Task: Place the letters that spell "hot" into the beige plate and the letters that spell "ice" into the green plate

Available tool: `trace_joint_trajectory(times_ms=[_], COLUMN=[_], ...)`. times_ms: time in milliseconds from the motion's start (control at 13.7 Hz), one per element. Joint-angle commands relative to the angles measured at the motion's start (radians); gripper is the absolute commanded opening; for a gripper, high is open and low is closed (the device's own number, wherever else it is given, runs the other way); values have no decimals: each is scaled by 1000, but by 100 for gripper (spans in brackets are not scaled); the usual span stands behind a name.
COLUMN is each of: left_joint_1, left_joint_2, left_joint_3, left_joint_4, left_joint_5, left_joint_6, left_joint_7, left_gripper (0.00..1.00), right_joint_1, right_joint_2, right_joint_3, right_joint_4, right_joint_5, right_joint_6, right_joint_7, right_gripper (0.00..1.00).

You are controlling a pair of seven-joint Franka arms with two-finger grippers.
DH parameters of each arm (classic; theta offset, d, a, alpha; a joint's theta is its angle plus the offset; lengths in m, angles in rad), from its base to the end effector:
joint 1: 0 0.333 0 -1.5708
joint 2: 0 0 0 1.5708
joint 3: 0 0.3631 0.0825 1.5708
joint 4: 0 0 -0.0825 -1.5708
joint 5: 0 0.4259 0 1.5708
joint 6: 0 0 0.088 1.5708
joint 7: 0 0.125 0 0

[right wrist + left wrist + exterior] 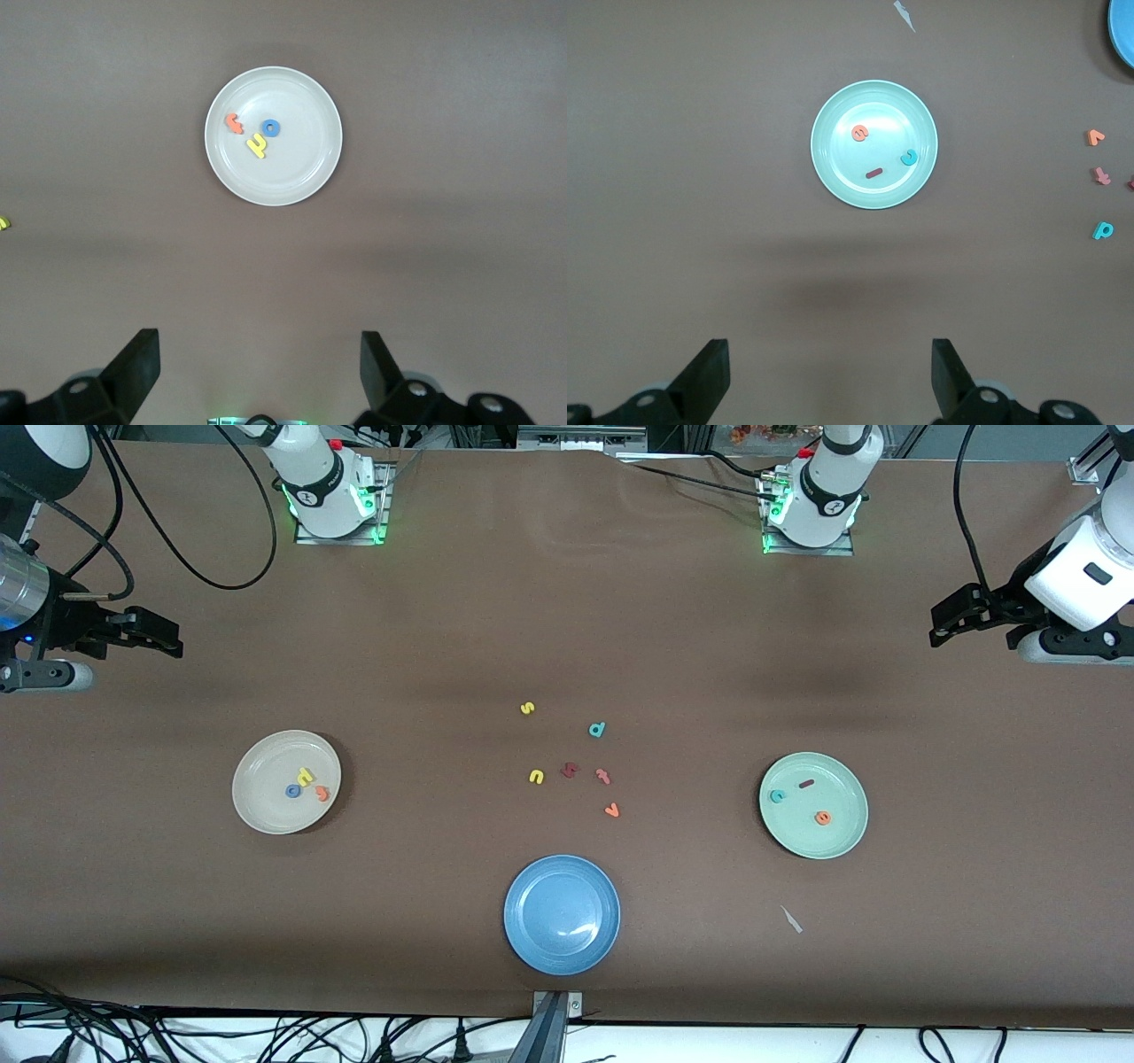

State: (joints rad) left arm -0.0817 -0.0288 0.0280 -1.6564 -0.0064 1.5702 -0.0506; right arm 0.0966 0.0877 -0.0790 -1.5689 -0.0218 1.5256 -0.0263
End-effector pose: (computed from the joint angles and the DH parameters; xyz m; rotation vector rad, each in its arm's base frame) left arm 0.5817 -0.0318 0.6267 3.1361 -0.0046 -0.0905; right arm 0.6162 0.0101 0.5980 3.1060 0.0686 -0.2036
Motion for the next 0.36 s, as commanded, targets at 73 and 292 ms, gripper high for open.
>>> trace_joint_trajectory(times_ms=[73, 292], left_joint_1=[-7, -9], left_joint_2=[3, 3], left_joint_3=[7, 7], left_joint_4=[24, 26], left_joint_5=[8, 2], left_joint_6=[-27, -44], left_joint_7=[-6, -6], left_gripper=[100, 100], right_joint_1=[0, 0], right_joint_2=[-5, -5], right_joint_3=[4, 4], right_joint_4=[-3, -3], right_joint_5=[-17, -18], right_joint_6=[8, 8], right_joint_7=[0, 0], right_gripper=[100, 100])
